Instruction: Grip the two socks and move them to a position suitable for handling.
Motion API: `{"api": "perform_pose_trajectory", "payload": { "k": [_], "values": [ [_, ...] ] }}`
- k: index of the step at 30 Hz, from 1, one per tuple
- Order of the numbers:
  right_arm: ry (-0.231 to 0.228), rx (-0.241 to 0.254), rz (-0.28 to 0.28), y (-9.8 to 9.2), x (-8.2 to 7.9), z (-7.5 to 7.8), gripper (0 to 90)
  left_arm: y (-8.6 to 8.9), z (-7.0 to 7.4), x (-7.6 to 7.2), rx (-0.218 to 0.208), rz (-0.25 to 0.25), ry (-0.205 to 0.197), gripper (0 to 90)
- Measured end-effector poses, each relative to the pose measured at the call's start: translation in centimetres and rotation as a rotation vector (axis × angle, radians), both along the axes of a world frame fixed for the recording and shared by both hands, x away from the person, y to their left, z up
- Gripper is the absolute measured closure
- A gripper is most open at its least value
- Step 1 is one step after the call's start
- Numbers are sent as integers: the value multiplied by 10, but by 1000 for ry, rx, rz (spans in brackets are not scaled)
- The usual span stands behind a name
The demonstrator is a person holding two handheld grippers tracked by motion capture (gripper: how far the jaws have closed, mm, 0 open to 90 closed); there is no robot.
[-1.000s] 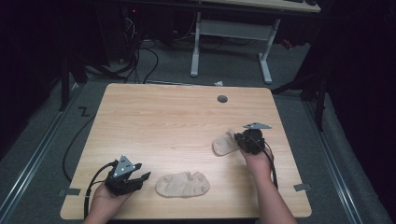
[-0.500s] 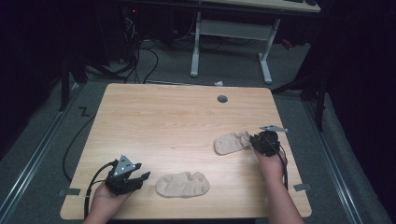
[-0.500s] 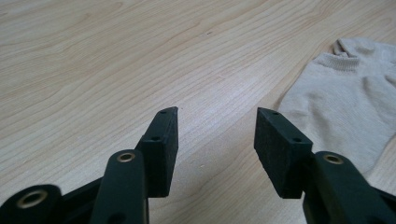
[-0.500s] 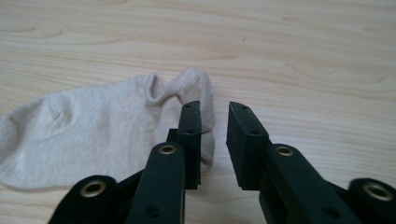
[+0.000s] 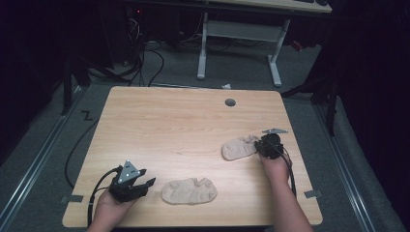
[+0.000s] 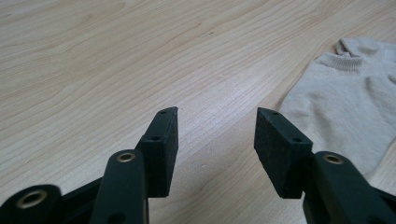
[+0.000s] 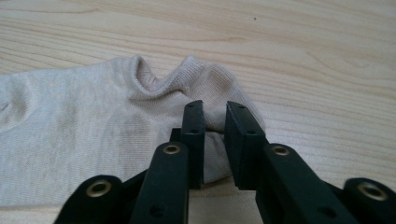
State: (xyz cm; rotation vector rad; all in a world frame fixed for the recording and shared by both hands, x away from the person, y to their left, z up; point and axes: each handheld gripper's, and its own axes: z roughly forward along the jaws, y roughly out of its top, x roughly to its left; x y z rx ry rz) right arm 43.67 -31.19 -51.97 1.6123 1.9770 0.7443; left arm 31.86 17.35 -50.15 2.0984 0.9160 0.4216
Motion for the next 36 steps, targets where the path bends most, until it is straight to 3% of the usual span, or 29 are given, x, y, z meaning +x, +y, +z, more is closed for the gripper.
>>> {"api": "perform_pose_trajectory", "payload": {
  "k": [8, 18, 23, 36],
  "values": [
    [15, -1, 54, 12, -12, 1, 861, 1, 0, 1, -6, 1, 2, 502],
    [10, 12, 168, 49, -43, 0, 855, -2, -2, 4, -7, -2, 10, 500],
    [9, 28, 209, 64, -49, -1, 843, -2, -2, 4, -8, -6, 9, 494],
    [5, 1, 319, 113, -62, -1, 827, -1, -2, 6, -27, 20, 10, 490]
  ]
}}
